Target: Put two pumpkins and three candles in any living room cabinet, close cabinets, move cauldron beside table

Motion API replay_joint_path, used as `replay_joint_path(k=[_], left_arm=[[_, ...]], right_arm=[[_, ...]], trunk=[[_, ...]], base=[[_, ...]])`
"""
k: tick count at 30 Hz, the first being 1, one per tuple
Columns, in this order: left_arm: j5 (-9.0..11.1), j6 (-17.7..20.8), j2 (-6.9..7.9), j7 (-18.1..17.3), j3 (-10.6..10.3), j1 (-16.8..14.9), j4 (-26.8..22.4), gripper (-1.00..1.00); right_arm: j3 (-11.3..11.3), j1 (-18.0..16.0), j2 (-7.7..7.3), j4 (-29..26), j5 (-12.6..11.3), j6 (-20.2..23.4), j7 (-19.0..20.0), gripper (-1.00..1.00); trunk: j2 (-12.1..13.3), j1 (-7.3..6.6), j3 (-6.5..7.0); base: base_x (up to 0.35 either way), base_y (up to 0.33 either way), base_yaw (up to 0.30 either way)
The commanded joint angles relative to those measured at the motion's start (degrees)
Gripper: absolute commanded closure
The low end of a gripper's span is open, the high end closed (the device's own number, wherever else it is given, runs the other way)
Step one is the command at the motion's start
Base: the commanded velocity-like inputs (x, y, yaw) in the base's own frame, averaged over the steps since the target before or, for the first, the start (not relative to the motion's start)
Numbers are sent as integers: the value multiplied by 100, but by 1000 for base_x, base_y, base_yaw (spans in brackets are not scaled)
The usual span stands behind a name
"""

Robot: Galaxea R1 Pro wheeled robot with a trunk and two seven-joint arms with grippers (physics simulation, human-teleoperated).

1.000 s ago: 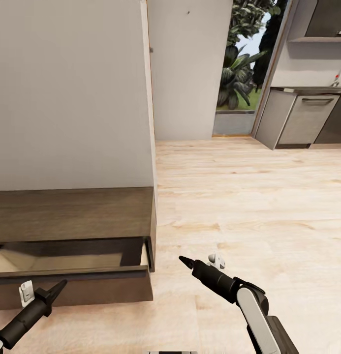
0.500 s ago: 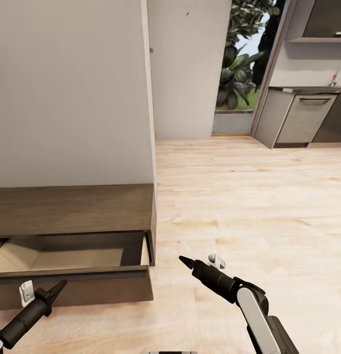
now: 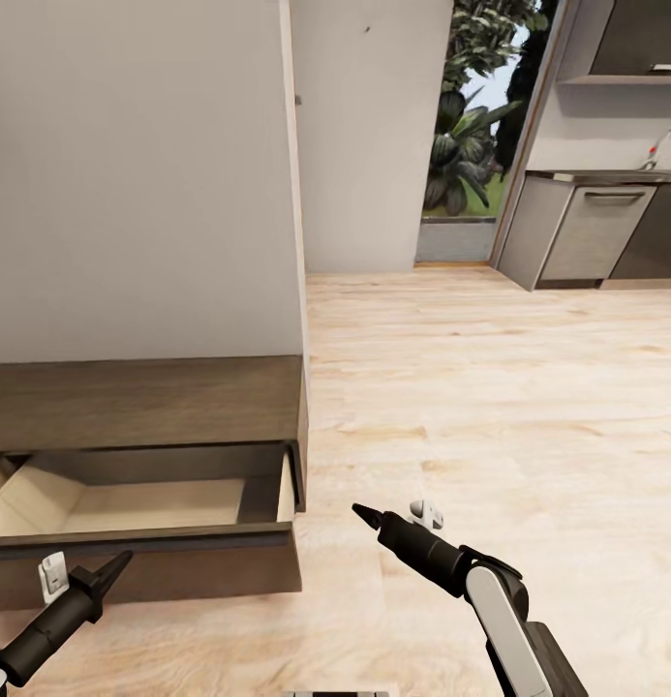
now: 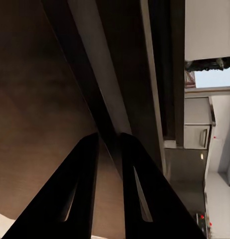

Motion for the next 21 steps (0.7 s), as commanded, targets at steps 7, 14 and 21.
replay_joint_path(k=[7,14,21], left_arm=[[0,-47,5,22,105,-2,37,100],[0,-47,5,17,104,-2,37,100],[-8,-49,-4,21,99,-2,37,100]], right_arm=[[-8,-2,3,-3,23,26,24,-100],[-8,-2,3,-2,17,26,24,-100],[-8,-2,3,-2,24,26,24,-100]], trunk=[[-2,-2,-5],[-2,-2,-5],[-2,-2,-5]], base=[[-104,0,0],[-79,0,0],[-110,0,0]])
